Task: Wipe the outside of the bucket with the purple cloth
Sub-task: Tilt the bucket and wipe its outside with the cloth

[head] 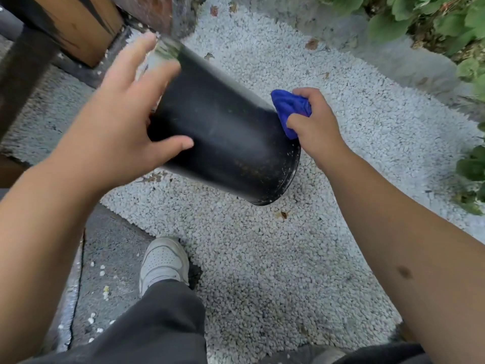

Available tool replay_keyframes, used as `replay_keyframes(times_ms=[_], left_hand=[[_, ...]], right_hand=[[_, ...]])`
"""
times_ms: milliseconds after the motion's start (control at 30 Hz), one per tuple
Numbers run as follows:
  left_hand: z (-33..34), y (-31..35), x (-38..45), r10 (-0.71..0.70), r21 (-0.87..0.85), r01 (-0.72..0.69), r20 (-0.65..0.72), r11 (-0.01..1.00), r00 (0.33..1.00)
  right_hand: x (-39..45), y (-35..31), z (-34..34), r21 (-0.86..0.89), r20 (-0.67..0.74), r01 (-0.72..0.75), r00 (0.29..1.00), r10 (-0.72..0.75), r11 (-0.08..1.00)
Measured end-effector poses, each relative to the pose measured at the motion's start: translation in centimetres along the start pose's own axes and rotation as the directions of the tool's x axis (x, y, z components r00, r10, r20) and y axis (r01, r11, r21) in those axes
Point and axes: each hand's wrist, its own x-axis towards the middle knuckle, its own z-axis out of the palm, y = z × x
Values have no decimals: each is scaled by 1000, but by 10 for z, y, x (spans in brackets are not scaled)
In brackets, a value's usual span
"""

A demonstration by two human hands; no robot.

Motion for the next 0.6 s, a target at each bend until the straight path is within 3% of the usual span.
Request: replay_keyframes(times_ms=[67,133,367,600], left_hand=[[9,4,-12,16,198,-35,93,980,995],[12,11,-11,-60,324,19,116,946,991],[7,17,17,-147,367,97,113,925,983],[3,21,57,-196,433,108,163,895,967]], right_hand=[[-1,0,2,-14,19,21,1000,-21,1000],[-1,-2,1,-24,42,28,999,-27,999],[3,-3,-9,15,88,16,996,-17,1000],[-15,-11,-7,-14,-54,107,993,-108,994]])
